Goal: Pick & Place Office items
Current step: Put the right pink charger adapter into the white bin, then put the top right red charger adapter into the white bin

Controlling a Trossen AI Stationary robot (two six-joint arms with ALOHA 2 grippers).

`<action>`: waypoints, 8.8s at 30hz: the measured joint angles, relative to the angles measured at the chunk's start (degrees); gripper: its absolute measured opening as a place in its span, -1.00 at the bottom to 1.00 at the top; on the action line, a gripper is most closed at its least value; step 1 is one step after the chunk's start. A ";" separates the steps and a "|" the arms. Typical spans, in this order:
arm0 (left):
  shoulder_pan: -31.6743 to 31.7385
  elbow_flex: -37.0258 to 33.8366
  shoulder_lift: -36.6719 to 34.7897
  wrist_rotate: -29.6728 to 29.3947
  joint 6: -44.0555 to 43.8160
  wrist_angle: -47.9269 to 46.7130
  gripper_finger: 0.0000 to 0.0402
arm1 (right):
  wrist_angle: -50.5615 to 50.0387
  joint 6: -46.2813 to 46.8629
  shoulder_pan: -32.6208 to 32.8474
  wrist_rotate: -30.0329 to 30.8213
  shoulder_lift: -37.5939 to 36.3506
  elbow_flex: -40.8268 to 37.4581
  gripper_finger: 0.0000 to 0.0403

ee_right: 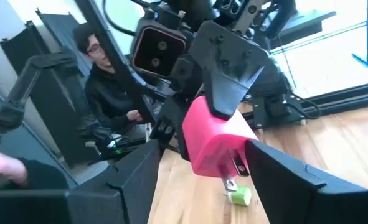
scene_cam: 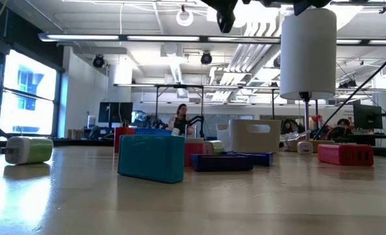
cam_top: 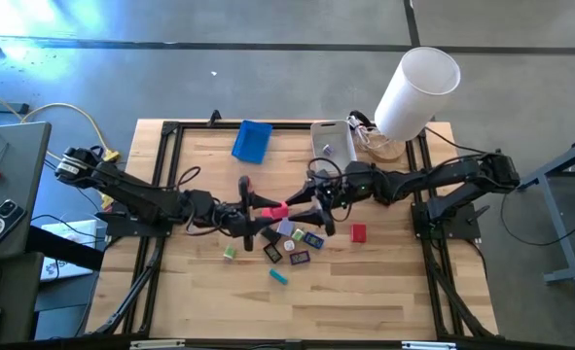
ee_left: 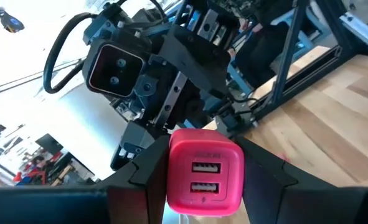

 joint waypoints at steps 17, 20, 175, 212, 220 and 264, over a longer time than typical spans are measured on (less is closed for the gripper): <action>0.31 0.07 1.17 1.90 1.29 2.16 -0.27 | 1.38 1.78 -0.80 2.67 0.20 0.09 0.15; 0.78 0.08 3.41 2.28 3.52 5.56 -0.27 | 1.76 1.76 -0.85 1.17 0.20 0.09 0.15; 2.89 0.09 6.62 -0.17 -11.38 9.35 0.00 | -38.55 -11.50 -13.41 49.85 -7.80 0.07 -0.27; 2.89 0.07 6.64 0.09 -26.22 -4.02 0.00 | -31.01 -8.21 -31.96 42.98 16.47 -1.46 0.34; 2.89 0.07 6.66 -0.11 -29.23 -4.38 0.00 | -33.57 -10.92 -27.40 42.95 5.29 -1.36 0.36; 2.82 0.05 6.65 0.11 -41.09 -14.95 0.00 | -95.46 13.76 -9.98 22.75 -20.41 -1.42 0.38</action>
